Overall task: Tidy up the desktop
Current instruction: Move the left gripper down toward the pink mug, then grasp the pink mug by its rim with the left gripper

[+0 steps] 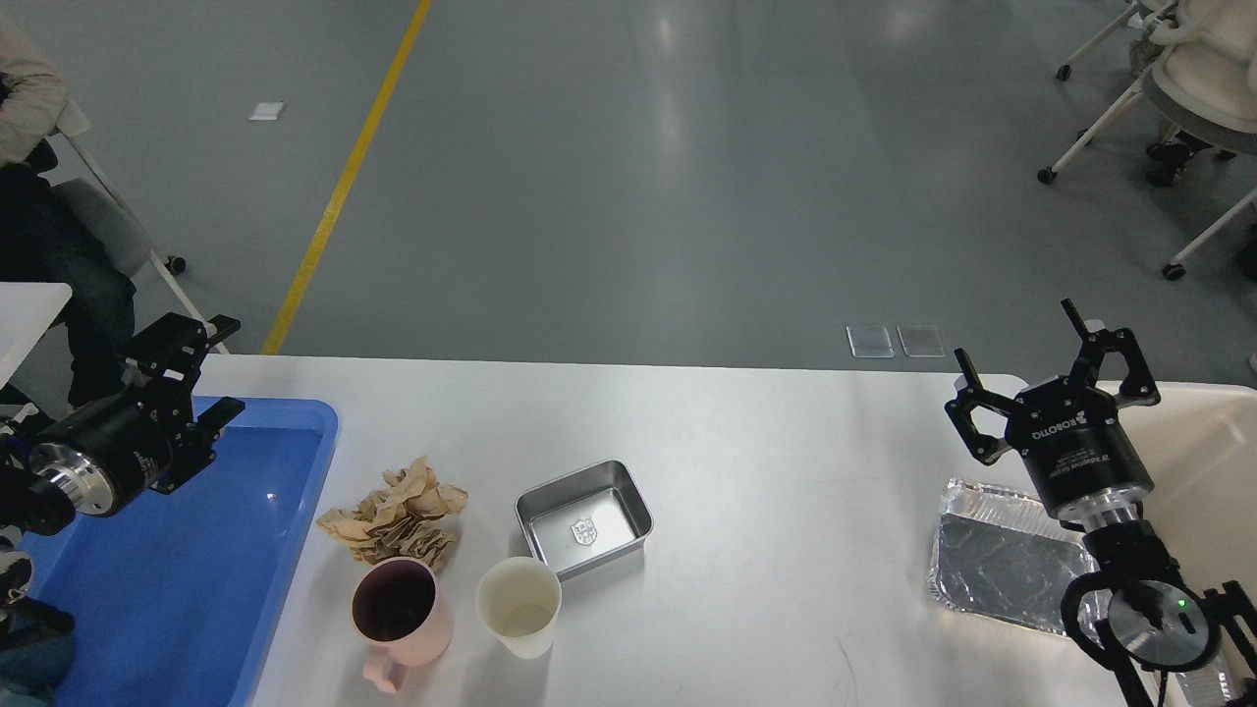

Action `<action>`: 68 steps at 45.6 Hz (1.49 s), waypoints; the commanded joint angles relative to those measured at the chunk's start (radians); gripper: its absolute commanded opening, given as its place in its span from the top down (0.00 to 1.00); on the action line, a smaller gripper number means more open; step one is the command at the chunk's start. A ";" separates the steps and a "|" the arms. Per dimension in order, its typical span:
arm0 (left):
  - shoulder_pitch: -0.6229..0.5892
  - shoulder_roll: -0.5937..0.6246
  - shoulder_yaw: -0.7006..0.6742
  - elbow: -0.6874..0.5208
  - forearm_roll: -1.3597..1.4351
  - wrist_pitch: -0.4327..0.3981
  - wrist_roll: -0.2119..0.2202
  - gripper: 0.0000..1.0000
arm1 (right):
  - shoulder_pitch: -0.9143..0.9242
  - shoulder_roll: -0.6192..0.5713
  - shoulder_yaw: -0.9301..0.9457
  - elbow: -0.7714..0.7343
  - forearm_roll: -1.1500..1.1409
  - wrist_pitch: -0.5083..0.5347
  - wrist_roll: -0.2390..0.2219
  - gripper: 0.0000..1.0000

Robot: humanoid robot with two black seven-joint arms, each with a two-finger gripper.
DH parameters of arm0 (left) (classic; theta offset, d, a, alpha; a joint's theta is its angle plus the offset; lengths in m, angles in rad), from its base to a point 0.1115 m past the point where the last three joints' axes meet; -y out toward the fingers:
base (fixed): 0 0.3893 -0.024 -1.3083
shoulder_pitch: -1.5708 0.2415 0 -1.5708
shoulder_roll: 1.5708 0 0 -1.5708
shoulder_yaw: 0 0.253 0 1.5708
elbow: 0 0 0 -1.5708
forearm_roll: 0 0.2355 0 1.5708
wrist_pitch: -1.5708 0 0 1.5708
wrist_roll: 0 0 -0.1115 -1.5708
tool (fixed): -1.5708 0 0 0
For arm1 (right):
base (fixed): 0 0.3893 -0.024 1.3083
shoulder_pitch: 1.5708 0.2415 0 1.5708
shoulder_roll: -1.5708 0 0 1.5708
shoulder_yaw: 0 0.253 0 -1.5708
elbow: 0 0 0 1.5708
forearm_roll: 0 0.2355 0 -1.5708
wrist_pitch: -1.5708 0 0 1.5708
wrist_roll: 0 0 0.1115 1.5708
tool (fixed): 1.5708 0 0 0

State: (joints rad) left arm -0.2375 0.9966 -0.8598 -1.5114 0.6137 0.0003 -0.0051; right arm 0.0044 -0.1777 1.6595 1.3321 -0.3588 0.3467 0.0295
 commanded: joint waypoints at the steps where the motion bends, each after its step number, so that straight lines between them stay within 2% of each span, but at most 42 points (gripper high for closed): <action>1: -0.046 0.134 0.103 -0.050 0.158 0.000 0.000 0.03 | 0.002 0.000 -0.001 -0.001 0.000 0.001 0.000 0.00; 13: -0.042 0.300 0.150 -0.208 0.372 -0.010 -0.001 0.03 | 0.002 0.000 -0.029 -0.001 -0.003 0.003 0.000 0.00; 25: -0.016 0.329 0.288 -0.250 0.632 0.006 -0.003 0.03 | 0.000 -0.002 -0.029 -0.001 -0.003 0.008 0.000 0.00; 37: 0.058 0.329 0.303 -0.248 0.641 0.023 -0.003 0.03 | -0.003 -0.011 -0.027 -0.001 -0.003 0.009 0.000 0.00; 45: 0.061 0.330 0.303 -0.248 0.641 0.021 -0.001 0.03 | -0.003 -0.011 -0.027 -0.001 -0.003 0.009 0.000 0.00; 55: 0.055 0.287 0.305 -0.239 0.636 -0.006 0.010 0.03 | -0.003 -0.013 -0.029 -0.002 -0.003 0.015 0.001 0.00; 62: 0.012 0.171 0.305 -0.204 0.675 -0.126 0.010 0.03 | -0.007 -0.013 -0.024 -0.002 -0.003 0.024 0.001 0.00; 68: -0.023 0.088 0.311 -0.144 0.793 -0.158 0.008 0.03 | -0.007 -0.014 -0.018 -0.005 -0.003 0.029 0.001 0.00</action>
State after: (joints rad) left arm -0.2292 1.1567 -0.5531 -1.7028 1.3144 -0.1281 0.0043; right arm -0.0028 -0.1902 1.6367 1.3286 -0.3620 0.3709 0.0306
